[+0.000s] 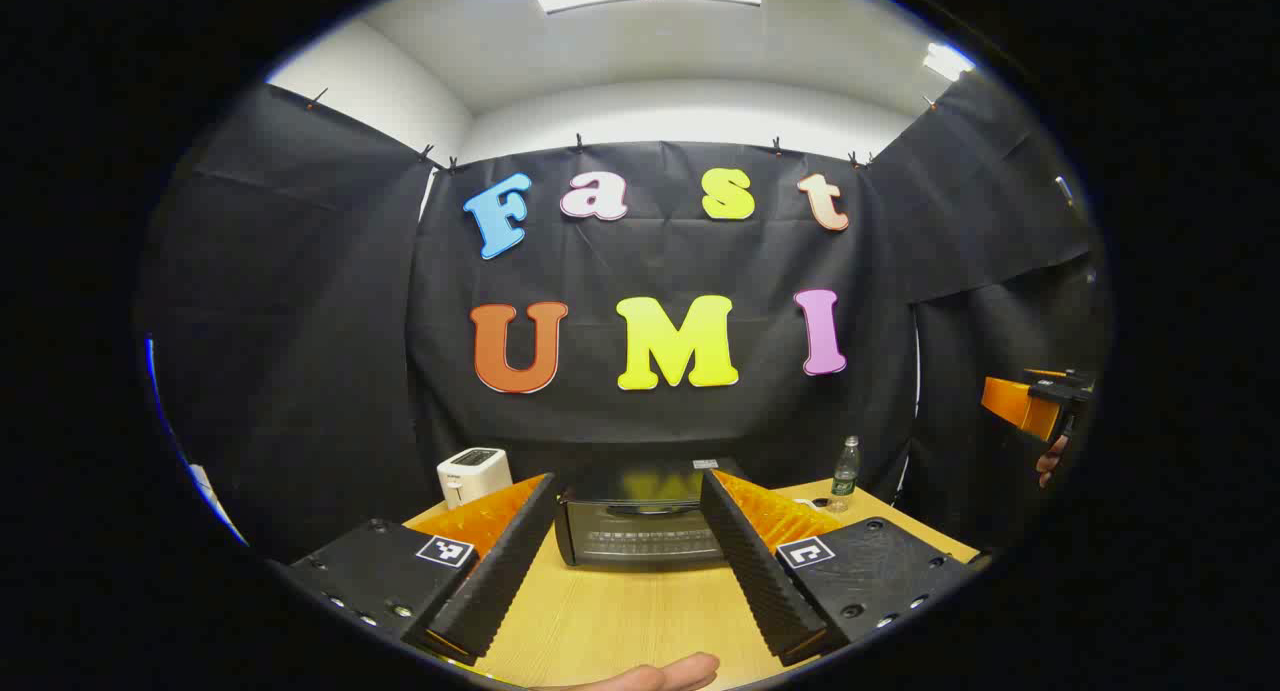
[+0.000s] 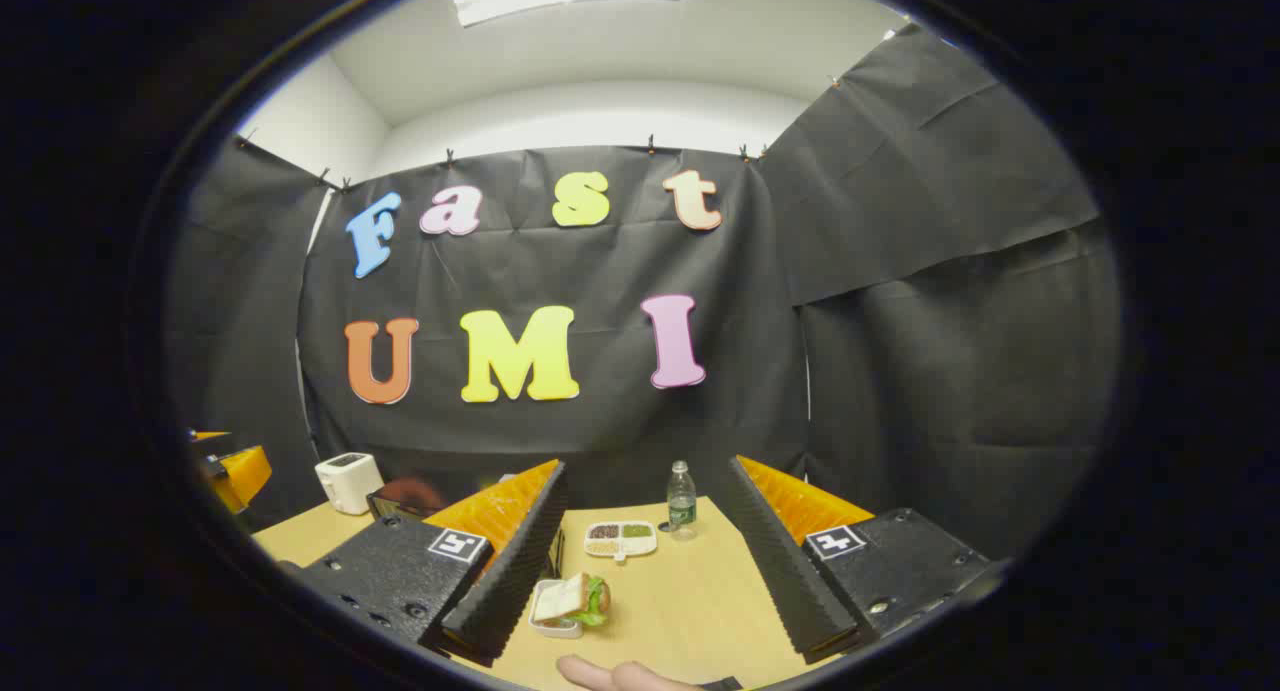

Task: Open the electric oven with the left hand, put the food in, and close the electric oven.

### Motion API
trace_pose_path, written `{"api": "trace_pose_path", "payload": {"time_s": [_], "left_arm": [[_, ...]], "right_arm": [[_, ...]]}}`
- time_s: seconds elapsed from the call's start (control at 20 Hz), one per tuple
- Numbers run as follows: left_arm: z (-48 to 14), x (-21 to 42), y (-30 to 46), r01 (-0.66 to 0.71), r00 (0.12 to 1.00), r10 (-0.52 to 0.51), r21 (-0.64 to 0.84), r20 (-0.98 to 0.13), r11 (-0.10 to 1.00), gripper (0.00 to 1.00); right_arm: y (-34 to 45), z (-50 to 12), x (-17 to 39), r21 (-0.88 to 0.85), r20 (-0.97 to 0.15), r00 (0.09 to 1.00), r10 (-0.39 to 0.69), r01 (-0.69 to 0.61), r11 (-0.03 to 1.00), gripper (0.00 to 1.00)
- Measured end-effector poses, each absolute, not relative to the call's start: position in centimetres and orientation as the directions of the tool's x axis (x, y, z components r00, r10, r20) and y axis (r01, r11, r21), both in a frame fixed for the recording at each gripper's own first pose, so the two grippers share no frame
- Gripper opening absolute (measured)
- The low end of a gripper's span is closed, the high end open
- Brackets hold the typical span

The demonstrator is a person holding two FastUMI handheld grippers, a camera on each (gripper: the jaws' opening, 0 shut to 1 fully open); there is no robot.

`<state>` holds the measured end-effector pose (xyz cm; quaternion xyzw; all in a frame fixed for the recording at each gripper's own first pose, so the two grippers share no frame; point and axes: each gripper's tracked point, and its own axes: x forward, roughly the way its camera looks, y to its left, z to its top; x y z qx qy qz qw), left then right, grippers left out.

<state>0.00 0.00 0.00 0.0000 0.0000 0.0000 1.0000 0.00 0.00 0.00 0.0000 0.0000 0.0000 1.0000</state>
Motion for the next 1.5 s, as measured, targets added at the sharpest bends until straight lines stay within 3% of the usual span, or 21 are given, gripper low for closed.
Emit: {"api": "trace_pose_path", "payload": {"time_s": [0.2, 0.25, 0.7, 1.5], "left_arm": [[0.2, -0.3, -0.1, 0.004, 1.0, -0.004, -0.033, 0.008, 0.999, 0.94], [0.4, -0.3, -0.3, 0.011, 1.0, -0.01, -0.035, 0.011, 0.999, 0.94], [-0.7, 1.6, -1.7, 0.027, 1.0, -0.027, 0.006, -0.009, 1.0, 0.94], [-11.2, 22.2, -2.3, 0.092, 0.958, -0.094, -0.02, -0.272, 0.996, 0.94]], "right_arm": [[-0.4, -0.1, -0.4, 0.001, 0.003, 1.0, 0.003, -0.003, 1.0, 1.0], [-0.4, -0.1, -0.5, 0.0, 0.0, 1.0, 0.006, -0.006, 1.0, 0.96], [-0.4, -1.5, -0.6, -0.021, -0.016, 1.0, 0.022, -0.022, 1.0, 0.97], [-6.1, -2.3, -0.5, -0.01, 0.007, 0.996, -0.092, 0.092, 0.996, 0.97]]}}
